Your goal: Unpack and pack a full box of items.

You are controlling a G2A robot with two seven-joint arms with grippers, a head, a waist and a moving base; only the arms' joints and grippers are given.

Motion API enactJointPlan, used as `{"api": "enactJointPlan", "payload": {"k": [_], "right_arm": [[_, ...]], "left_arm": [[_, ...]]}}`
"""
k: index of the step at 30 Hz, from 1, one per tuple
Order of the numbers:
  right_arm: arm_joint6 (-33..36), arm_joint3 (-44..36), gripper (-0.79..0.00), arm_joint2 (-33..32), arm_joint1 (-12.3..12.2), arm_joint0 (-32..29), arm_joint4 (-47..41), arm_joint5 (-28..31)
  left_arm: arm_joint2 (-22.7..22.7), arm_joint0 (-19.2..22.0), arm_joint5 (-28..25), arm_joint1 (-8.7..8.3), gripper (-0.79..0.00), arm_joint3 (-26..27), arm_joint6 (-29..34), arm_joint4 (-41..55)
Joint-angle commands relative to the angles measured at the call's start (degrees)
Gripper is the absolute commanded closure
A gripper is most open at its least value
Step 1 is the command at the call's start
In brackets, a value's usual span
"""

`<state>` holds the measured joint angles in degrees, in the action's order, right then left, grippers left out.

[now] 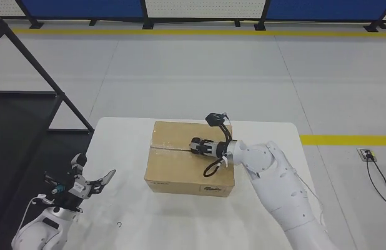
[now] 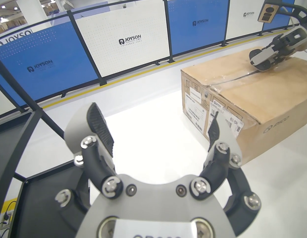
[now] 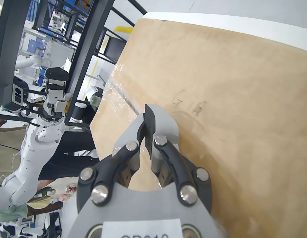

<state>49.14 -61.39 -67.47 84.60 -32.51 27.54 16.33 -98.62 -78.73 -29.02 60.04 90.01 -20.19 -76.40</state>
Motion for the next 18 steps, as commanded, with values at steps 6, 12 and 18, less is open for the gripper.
{"api": "enactJointPlan", "payload": {"k": [6,12,18], "right_arm": [[1.45,-13.53,0.000,-7.64,-2.72,-10.13,1.43,-3.21],[0.86,-20.68,0.000,-12.26,-4.15,-15.89,1.17,-4.04],[-4.27,-29.03,0.000,-18.85,-5.61,-22.41,0.83,-0.21]], "left_arm": [[0.59,0.24,-0.09,-0.02,-0.785,0.31,0.04,-0.54],[0.77,0.33,-0.18,-0.07,-0.785,0.41,0.09,-0.88],[0.28,0.28,-0.16,-0.15,-0.785,0.56,-0.17,-0.73]]}}
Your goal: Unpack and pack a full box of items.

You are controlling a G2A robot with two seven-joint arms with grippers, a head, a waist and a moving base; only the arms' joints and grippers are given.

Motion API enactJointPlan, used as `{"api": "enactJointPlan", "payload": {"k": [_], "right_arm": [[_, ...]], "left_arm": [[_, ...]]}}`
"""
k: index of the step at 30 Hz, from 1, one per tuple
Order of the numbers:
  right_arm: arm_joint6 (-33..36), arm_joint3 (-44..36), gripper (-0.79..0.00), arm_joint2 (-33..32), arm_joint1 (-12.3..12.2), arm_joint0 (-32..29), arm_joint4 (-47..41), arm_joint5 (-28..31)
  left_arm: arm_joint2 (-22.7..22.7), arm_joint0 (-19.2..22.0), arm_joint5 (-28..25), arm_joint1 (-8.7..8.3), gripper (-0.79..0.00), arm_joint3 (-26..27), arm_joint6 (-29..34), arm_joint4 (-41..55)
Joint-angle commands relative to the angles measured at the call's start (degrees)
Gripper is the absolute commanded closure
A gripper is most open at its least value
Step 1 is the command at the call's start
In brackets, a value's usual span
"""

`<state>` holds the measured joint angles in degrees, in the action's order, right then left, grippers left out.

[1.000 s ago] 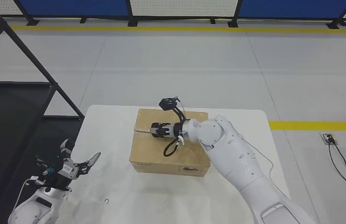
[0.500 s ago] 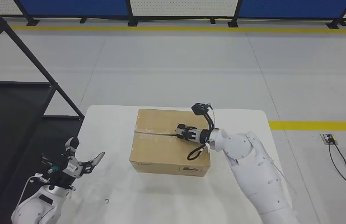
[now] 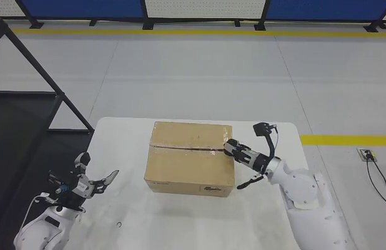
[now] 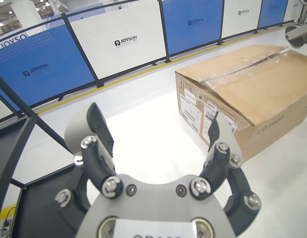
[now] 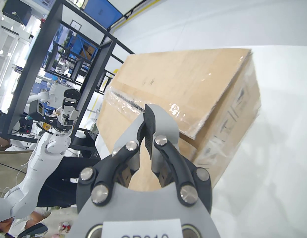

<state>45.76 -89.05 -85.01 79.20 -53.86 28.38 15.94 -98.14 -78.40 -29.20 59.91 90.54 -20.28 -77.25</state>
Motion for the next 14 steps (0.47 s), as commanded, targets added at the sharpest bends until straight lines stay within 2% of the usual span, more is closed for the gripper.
{"api": "enactJointPlan", "payload": {"k": [1,2,3,4,5,6,7,8,12,14], "right_arm": [[-1.81,-2.76,0.000,-2.47,-0.42,-2.30,-0.21,0.38],[-2.88,-4.15,0.000,-3.80,-0.63,-3.59,-0.28,0.53],[-3.70,-5.53,-0.086,-4.92,-0.83,-4.83,-0.19,0.59],[-4.46,-7.12,-0.554,-5.75,-1.01,-6.15,0.13,0.91],[-4.46,-7.12,-0.785,-5.75,-1.01,-6.15,0.13,0.91],[-4.46,-7.12,-0.785,-5.75,-1.01,-6.15,0.13,0.91],[-4.55,-7.40,-0.030,-5.85,-1.03,-6.41,0.13,0.92],[-4.55,-7.38,-0.076,-5.85,-1.03,-6.37,0.15,0.93],[-4.46,-7.10,-0.356,-5.75,-1.01,-6.14,0.14,0.92],[-4.45,-7.10,-0.463,-5.74,-1.01,-6.14,0.13,0.92]], "left_arm": [[-0.38,-0.09,0.02,-0.03,-0.785,0.07,-0.23,0.29],[-0.60,-0.16,0.07,-0.06,-0.785,0.12,-0.50,0.36],[-0.80,-0.26,0.02,-0.07,-0.785,0.19,-0.96,0.56],[-0.89,-0.41,-0.59,-0.10,-0.785,0.31,-1.58,0.73],[-0.91,-0.46,-0.97,-0.11,-0.785,0.36,-1.84,0.78],[-0.91,-0.46,-0.97,-0.11,-0.785,0.36,-1.84,0.78],[-0.93,-0.46,-0.98,-0.11,-0.784,0.36,-1.81,0.79],[-0.93,-0.48,-1.06,-0.12,-0.785,0.37,-1.89,0.80],[-0.92,-0.46,-0.97,-0.12,-0.784,0.37,-1.84,0.79],[-0.91,-0.46,-0.97,-0.11,-0.784,0.36,-1.84,0.79]]}}
